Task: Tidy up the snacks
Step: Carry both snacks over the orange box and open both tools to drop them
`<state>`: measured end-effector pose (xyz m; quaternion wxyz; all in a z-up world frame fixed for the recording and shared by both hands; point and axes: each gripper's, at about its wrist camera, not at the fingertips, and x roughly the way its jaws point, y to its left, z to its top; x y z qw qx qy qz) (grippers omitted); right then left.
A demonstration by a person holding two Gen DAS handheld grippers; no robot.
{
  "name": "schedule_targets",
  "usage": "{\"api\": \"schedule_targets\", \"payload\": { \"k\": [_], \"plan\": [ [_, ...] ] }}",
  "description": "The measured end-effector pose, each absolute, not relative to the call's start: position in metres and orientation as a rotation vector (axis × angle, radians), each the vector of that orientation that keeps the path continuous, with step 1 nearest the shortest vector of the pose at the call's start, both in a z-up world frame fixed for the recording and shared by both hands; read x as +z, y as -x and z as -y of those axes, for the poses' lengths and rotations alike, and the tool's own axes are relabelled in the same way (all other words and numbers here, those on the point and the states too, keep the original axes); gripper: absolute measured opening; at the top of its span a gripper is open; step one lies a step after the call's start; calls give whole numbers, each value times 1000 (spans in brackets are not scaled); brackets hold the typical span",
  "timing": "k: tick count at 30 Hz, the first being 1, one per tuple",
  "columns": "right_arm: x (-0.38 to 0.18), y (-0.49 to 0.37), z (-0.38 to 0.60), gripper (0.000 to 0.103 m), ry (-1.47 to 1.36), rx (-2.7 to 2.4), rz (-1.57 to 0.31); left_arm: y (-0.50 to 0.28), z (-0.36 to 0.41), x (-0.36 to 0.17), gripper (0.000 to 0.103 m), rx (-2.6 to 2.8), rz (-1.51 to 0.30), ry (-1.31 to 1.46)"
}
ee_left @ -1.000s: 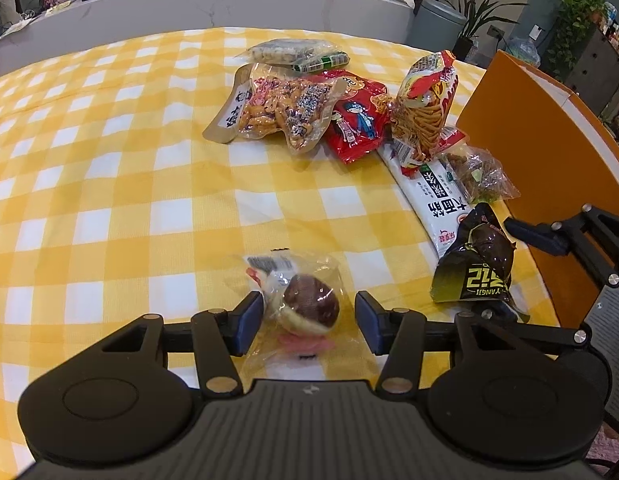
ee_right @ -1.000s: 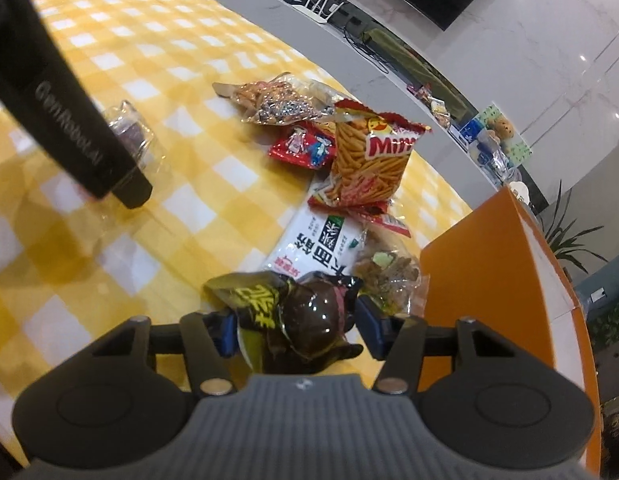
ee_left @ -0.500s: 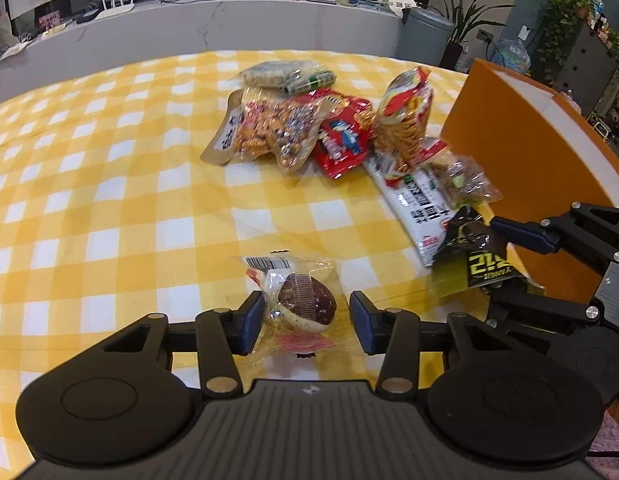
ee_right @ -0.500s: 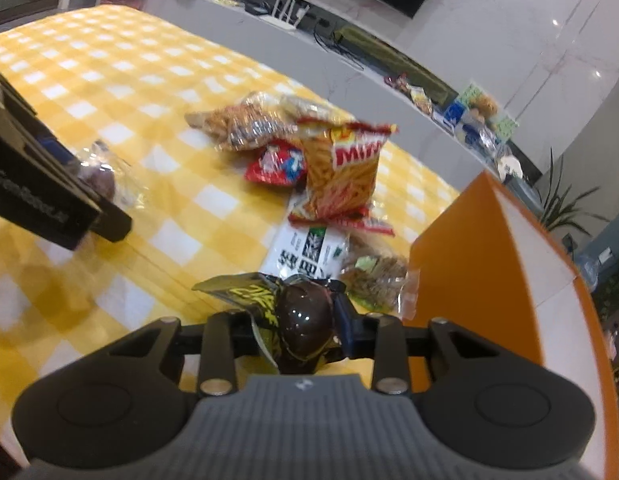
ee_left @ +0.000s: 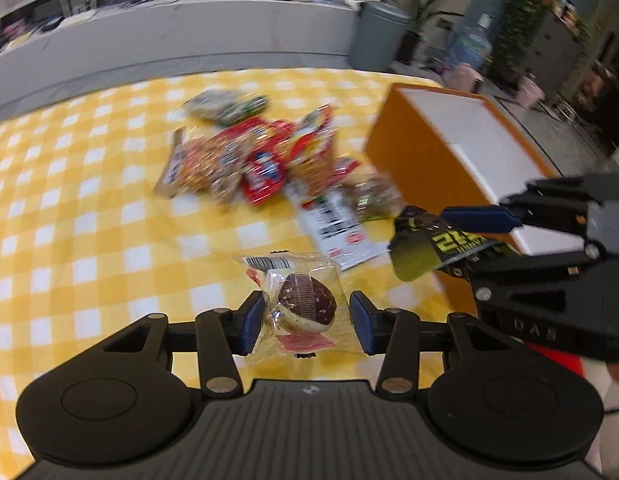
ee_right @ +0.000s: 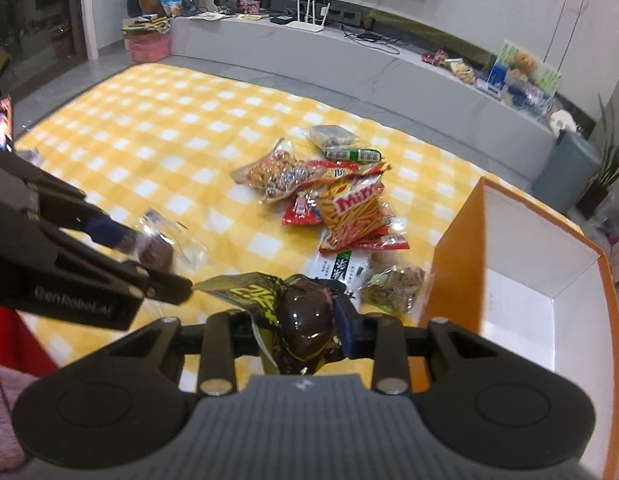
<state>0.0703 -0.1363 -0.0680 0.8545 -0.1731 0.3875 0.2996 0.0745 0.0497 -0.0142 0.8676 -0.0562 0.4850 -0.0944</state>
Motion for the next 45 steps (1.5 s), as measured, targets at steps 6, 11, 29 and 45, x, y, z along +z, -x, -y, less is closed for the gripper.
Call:
{"api": "schedule_targets", "payload": {
  "k": [6,11,29,45],
  "plan": [
    [-29,-84,168,32,349,656,-892,-89,-10,19,53,-314,-1034,17],
    [-6,-94,200,32,391,628,-936,-110,31,43,53,-395,-1018,-45],
    [-61,-154,328,32,521,463,-1082,-180,174,-8,53,-591,-1160,-159],
    [-116,-176,328,32,607,532,-1147,-194,206,-63,53,-620,-1297,-383]
  ]
}}
